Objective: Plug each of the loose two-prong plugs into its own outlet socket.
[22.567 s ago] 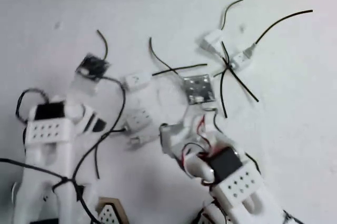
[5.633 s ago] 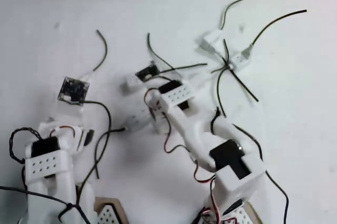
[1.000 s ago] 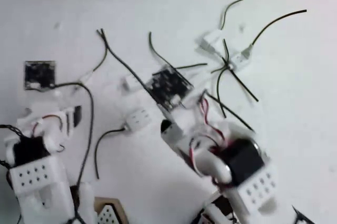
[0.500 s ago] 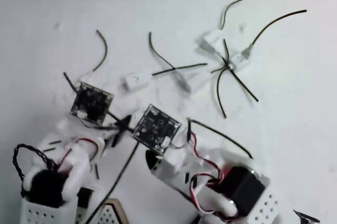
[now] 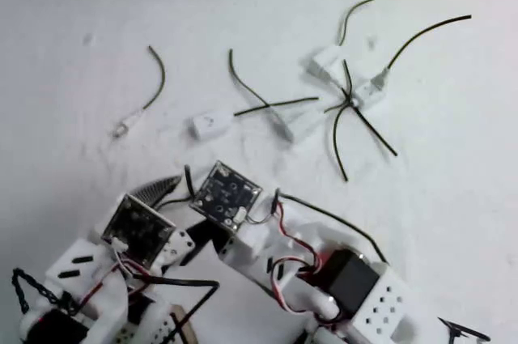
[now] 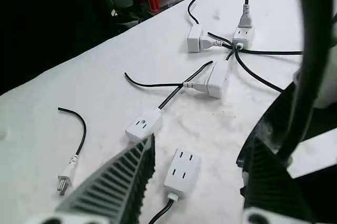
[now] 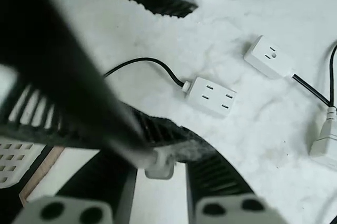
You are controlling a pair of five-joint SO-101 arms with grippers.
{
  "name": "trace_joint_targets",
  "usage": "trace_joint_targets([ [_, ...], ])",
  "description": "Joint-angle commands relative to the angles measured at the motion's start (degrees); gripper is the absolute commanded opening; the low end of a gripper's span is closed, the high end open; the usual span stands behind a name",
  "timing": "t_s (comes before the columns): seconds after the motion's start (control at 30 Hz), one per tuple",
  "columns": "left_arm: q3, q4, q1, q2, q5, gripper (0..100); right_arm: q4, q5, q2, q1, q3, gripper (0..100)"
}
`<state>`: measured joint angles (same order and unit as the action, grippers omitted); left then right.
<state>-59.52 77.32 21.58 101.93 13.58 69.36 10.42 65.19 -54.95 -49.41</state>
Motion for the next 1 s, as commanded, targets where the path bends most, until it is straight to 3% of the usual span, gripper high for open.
trace_joint_targets([
  [0.0, 0.26, 0.26, 0.48, 0.4, -0.18, 28, -1.54, -0.44, 0.22, -0.31, 0.35, 2.0],
  [0.27, 0.35, -2.46, -20.88, 0.66, -0.09, 28, -6.11, -0.44, -0.84, 3.65, 0.26, 1.9],
  [0.5, -3.25, -4.75, -38.46, 0.75, 0.0, 28, -17.8, -5.63, -19.3, 9.54, 0.44, 1.9],
  [0.8, -25.58, -20.31, -45.93, 0.75, -0.09, 28, -40.57, -6.07, -43.21, 13.49, 0.62, 1.9],
  [0.97, -28.31, -22.15, -45.85, 0.75, -0.09, 28, -46.37, -6.07, -49.19, 16.31, 0.62, 1.9],
])
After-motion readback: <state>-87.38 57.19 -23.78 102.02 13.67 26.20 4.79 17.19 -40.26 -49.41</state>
